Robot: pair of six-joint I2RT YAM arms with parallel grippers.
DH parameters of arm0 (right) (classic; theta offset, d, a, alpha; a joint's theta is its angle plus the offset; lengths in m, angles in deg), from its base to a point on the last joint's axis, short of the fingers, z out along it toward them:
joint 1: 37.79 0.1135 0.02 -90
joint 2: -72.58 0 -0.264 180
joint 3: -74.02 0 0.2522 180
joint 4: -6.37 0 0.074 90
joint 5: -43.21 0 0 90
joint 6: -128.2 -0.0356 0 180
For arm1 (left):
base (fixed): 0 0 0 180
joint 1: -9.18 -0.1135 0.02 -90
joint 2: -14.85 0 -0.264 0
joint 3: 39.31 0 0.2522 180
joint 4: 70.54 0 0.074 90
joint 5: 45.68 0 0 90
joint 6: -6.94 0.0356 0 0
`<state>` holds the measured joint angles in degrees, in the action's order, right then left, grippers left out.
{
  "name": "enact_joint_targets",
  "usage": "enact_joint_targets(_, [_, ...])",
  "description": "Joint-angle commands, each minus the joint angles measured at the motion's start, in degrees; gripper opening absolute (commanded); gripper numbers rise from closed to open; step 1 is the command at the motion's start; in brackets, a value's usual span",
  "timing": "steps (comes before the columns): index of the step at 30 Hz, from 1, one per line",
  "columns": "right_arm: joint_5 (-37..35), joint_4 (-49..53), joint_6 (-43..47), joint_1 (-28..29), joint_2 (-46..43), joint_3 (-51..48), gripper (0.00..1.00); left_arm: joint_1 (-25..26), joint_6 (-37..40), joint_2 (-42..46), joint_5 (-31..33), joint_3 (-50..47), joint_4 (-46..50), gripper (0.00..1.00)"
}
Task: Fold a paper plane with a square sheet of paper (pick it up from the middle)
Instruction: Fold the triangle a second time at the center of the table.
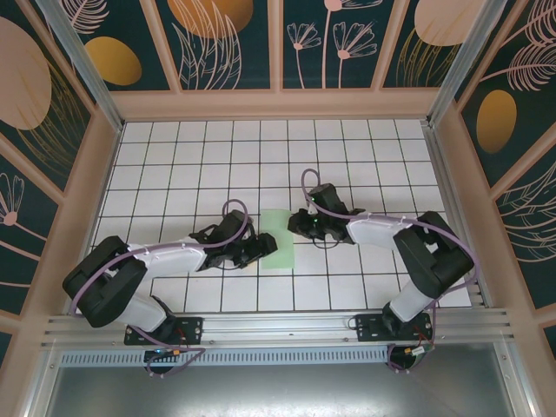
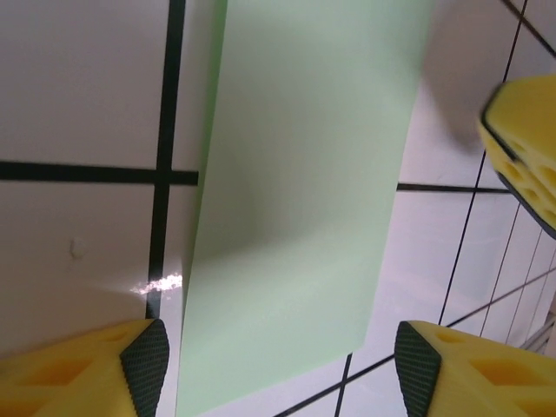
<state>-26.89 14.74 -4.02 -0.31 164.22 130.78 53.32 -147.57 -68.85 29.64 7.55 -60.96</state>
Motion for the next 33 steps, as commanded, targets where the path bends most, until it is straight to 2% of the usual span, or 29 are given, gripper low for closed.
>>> enact_joint_targets(1, [-3.31, 5.14, 0.64, 2.64, -0.87, 0.97, 0.12, -1.64, 1.81, 1.6, 3.37, 1.7, 3.19, 0.71])
enact_joint_targets(5, [-2.08, 3.37, -2.07, 4.91, 0.41, -0.39, 0.07, -2.87, 2.39, 1.66, 2.99, 2.39, 3.22, 0.69])
enact_joint_targets(15, [-1.36, 3.05, -3.66, 5.29, 3.8, -2.77, 0.06, -3.01, 0.63, 0.27, -1.83, 0.52, -0.5, 0.67])
enact_joint_targets(22, [-1.73, 2.7, -4.62, 4.24, 4.44, -5.14, 0.08, -2.99, -0.25, 0.0, -5.16, -1.53, -2.4, 0.67])
enact_joint_targets(33, [6.05, -6.47, -7.49, -0.09, 3.5, -11.5, 0.14, -1.61, 0.89, -1.24, -7.23, -1.37, -2.29, 0.7])
